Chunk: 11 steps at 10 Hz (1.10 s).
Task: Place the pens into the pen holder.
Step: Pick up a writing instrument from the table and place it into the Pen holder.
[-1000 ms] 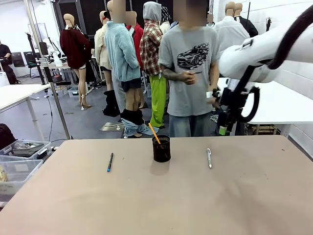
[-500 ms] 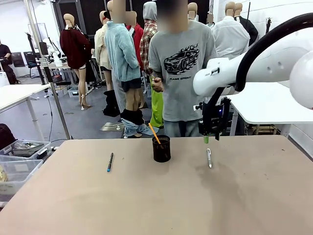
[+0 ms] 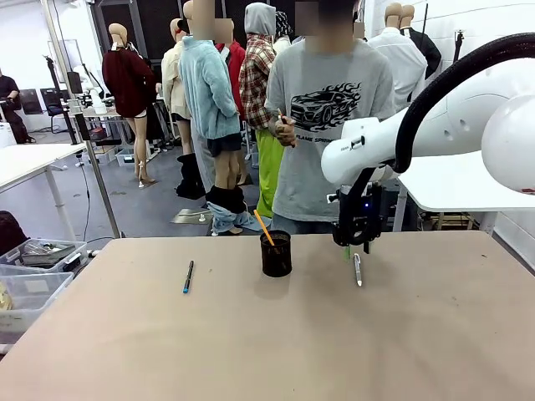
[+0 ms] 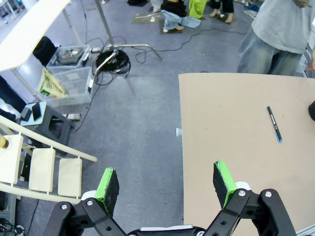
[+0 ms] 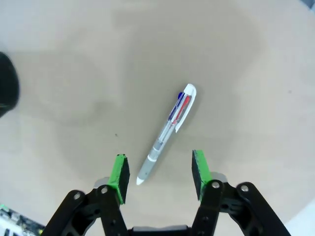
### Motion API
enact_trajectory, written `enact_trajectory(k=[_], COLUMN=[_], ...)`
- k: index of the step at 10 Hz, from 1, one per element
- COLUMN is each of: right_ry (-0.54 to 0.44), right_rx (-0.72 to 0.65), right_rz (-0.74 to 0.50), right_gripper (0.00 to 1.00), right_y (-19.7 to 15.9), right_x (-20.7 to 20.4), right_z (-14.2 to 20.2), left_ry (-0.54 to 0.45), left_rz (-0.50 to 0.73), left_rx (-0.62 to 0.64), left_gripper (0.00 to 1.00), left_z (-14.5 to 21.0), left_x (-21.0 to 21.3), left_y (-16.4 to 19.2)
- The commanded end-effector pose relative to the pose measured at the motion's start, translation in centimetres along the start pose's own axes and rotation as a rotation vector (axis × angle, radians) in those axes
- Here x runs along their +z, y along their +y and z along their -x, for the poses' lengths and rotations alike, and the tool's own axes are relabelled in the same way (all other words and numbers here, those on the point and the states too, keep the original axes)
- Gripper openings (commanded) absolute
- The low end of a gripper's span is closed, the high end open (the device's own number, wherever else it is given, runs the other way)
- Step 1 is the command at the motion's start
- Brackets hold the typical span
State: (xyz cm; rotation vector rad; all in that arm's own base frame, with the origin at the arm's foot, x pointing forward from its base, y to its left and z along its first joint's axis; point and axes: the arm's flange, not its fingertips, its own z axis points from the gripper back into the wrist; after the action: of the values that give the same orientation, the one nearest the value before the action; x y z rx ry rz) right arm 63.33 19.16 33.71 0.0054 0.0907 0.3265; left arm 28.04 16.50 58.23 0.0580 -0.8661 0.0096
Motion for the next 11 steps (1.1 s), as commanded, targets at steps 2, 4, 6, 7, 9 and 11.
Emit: enact_trajectory(k=[2, 4, 6, 7, 9, 11], right_ry=[-0.038, -0.018, 0.001, -0.004, -0.001, 0.007], right_rx=[-0.101, -0.114, -0.116, -0.098, -0.086, -0.087], right_rz=[0.043, 0.031, 0.036, 0.048, 0.074, 0.078], right_gripper=[0.65, 0.65, 0.65, 0.65, 0.37, 0.00], right_y=[0.0, -0.1, -0.3, -0.1, 0.1, 0.0], right_x=[-2.2, -3.5, -4.3, -4.5, -4.5, -4.6], right_z=[0.9, 0.9, 0.8, 0.8, 0.7, 0.4], left_ry=[-0.010, -0.010, -0.010, -0.010, -0.010, -0.010], left_rz=[-0.001, -0.001, -0.001, -0.001, -0.001, -0.001], left_rx=[0.013, 0.013, 0.013, 0.013, 0.013, 0.013], left_gripper=[1.00, 1.00, 1.00, 1.00, 1.00, 1.00], left_z=[-0.2, -0.2, -0.2, -0.2, -0.2, -0.2], left_x=[-0.1, -0.1, -0.1, -0.1, -0.1, -0.1], left_y=[0.0, 0.0, 0.0, 0.0, 0.0, 0.0])
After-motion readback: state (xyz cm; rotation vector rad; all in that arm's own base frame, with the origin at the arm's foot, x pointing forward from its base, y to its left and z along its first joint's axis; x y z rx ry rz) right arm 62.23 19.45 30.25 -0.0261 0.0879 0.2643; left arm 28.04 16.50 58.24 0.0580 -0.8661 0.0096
